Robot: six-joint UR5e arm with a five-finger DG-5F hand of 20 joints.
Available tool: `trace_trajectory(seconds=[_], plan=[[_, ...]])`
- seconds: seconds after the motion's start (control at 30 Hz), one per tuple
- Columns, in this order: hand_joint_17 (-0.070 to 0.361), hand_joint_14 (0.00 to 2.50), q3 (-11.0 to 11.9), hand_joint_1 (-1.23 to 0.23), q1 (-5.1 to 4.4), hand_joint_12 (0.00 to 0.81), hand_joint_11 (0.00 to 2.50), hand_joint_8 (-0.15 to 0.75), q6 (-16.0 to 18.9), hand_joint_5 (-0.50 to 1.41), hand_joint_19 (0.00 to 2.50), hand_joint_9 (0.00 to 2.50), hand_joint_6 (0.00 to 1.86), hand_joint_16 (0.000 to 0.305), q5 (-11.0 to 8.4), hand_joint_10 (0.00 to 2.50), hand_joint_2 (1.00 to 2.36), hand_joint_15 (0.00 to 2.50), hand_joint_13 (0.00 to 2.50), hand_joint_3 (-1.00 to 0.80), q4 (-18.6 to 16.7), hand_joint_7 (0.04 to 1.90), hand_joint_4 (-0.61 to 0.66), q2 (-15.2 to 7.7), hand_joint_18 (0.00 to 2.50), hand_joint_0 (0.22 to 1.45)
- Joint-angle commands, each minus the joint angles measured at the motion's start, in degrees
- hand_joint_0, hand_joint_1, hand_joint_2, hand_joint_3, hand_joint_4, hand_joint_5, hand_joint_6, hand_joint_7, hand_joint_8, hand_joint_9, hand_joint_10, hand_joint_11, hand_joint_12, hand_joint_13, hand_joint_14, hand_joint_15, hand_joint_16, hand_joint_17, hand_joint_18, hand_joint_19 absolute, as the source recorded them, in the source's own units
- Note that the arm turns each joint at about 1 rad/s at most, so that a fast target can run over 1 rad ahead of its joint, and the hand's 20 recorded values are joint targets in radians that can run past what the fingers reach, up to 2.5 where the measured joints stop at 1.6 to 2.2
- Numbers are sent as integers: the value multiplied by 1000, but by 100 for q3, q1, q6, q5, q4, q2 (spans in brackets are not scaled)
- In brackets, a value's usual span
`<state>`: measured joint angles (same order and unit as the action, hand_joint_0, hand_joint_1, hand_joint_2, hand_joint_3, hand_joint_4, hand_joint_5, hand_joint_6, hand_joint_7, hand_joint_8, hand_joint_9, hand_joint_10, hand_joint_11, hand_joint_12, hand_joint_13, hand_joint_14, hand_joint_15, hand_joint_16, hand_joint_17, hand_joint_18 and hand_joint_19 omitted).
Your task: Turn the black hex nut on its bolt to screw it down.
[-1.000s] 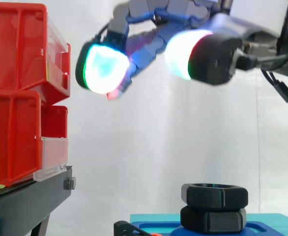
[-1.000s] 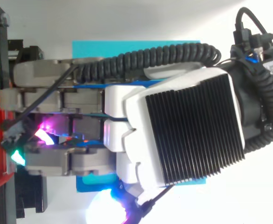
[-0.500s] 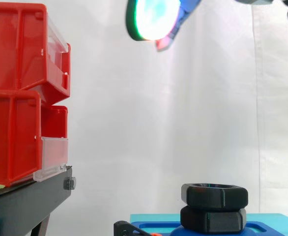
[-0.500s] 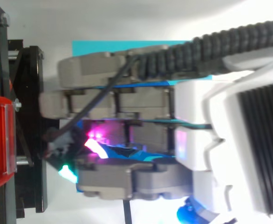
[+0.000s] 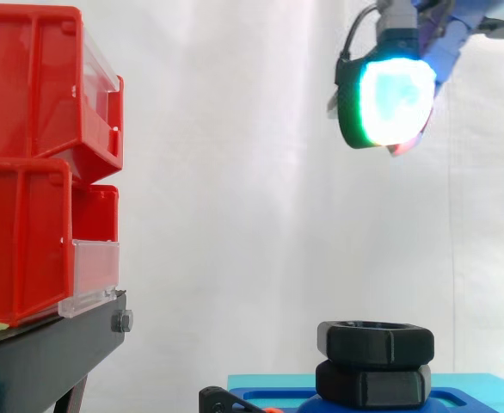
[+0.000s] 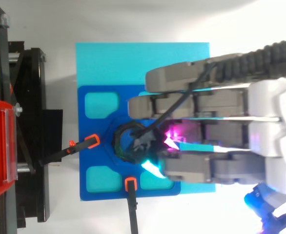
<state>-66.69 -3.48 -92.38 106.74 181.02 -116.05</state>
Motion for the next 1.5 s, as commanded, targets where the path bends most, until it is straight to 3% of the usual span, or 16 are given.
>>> trace_trajectory(seconds=[0.0,0.03,0.1,0.2,0.3,0.4,0.57,0.77,0.87,1.07,1.27,1.47], plan=[[108,0,-573,-481,-4,340,0,223,212,-175,236,563,503,48,-92,2,1000,0,267,-500,-340,845,243,250,230,505],[109,0,-881,-484,-4,343,0,233,414,-177,227,535,503,49,-136,0,1000,0,250,-500,-498,838,247,434,219,505],[115,0,-1171,-496,-4,354,0,239,625,-190,220,460,503,51,-180,0,1000,0,174,-500,-674,838,231,593,182,493],[119,0,-1329,-488,-21,357,0,234,774,-212,270,321,502,53,-285,0,1000,0,27,-500,-814,797,209,707,92,472],[125,0,-1329,-475,-48,369,0,240,932,-226,279,238,502,56,-488,0,1000,0,0,-500,-779,721,189,707,97,464],[124,0,-1329,-469,-91,376,0,241,1442,-234,293,183,501,55,-690,0,1000,0,0,-500,-797,651,189,698,62,459],[117,0,-1329,-451,-127,370,0,201,2110,-265,323,0,501,52,-839,0,1000,0,0,-500,-832,560,135,698,0,456],[114,0,-1329,-472,-144,355,0,168,2901,-278,322,0,500,51,-1112,0,1000,0,0,-500,-832,500,103,698,0,453],[114,0,-1329,-472,-144,353,0,169,3323,-282,326,0,500,51,-1173,0,1000,0,0,-500,-805,500,116,698,0,448],[114,0,-1329,-465,-144,357,0,177,3701,-286,332,0,500,51,-1173,0,1000,0,0,-500,-753,500,155,698,0,445],[116,0,-1329,-461,-144,358,0,183,4342,-287,333,0,500,52,-1191,0,1000,0,0,-500,-735,500,165,689,0,442],[114,0,-1329,-450,-144,355,0,189,4817,-278,329,0,500,51,-1375,0,1000,0,0,-500,-594,500,206,698,0,452]])
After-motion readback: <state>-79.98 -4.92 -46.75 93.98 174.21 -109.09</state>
